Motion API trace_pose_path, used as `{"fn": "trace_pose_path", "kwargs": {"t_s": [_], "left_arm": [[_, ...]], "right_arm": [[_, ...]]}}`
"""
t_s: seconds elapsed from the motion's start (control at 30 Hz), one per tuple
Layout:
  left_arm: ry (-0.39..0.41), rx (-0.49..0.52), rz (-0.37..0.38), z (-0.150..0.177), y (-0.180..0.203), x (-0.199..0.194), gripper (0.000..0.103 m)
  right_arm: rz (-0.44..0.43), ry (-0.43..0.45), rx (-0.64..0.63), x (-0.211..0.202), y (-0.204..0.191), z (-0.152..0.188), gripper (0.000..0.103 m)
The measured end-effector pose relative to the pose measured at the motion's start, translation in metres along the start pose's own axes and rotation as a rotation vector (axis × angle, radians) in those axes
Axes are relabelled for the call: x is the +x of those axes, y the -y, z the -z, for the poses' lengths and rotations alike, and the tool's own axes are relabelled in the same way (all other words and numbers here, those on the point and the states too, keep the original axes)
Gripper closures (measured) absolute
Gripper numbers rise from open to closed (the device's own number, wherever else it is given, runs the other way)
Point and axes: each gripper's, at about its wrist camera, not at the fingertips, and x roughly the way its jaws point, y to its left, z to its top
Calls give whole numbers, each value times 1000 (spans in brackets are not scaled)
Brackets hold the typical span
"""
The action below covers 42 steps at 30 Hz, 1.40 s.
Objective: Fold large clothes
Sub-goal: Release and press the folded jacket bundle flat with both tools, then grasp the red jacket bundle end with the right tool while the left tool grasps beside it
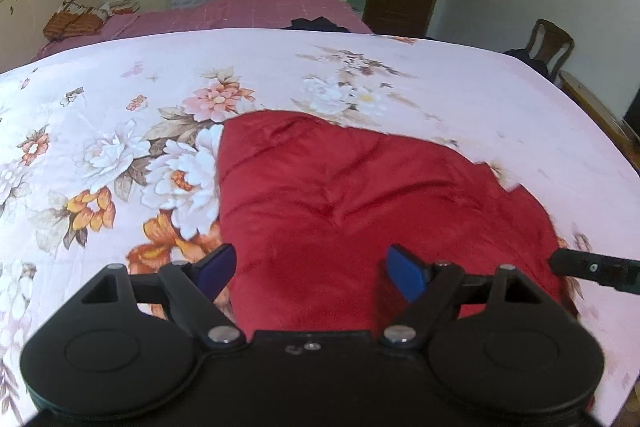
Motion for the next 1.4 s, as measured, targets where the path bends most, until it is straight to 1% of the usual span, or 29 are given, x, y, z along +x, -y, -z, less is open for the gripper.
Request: {"fn": "trace_pose_path", "kwargs": {"t_s": [0.2,0.33,0.43,0.53,0.67,0.7,0.77,0.8,0.87,0.9,0.97,1.03,1.07,1.1,1.13,1.23,1.3,1.4], "left_arm": [[-14,52,3,36,7,-30,22],[-41,35,1,60,2,-40,21],[-52,49,-7,69,2,-36,20],[-58,71,-14,74,1,-28,20],[-66,74,-5,79,-3,-23,20],[-63,80,-2,82,-4,-20,18],[-59,82,-14,86,-4,-14,14],[-65,75,-17,86,-4,-13,15],[-79,56,-7,79,-4,-17,18],[-80,52,-3,76,-4,-20,19],[-79,22,10,69,-6,-27,18],[-81,-38,37,61,-11,-28,11],[-82,-73,52,56,-16,-27,8],[-83,-106,56,53,-20,-25,8],[-85,-140,67,48,-25,-22,8],[-101,-210,99,41,-37,-9,8],[-109,-238,121,39,-41,0,7],[-117,-251,157,38,-44,10,7]], "right_arm": [[-24,-70,-36,-17,1,29,50],[-41,-121,-34,-22,5,45,50],[-43,-172,-55,-16,6,58,50],[-52,-221,-49,-9,7,66,50],[-60,-264,-56,-5,11,77,50],[-58,-259,-79,-3,11,82,50],[-43,-232,-166,-2,4,88,50],[-34,-240,-181,-2,2,88,50],[-39,-261,-166,-4,3,82,50],[-47,-262,-145,-8,6,77,50],[-61,-218,-131,-19,8,66,50],[-84,-158,-96,-27,12,51,49],[-104,-142,-58,-26,16,43,37],[-125,-133,-16,-24,19,36,25],[-148,-121,23,-21,23,29,10],[-206,-109,95,-3,24,11,10],[-201,-114,114,14,24,5,10],[-218,-172,178,46,30,-3,10]]}}
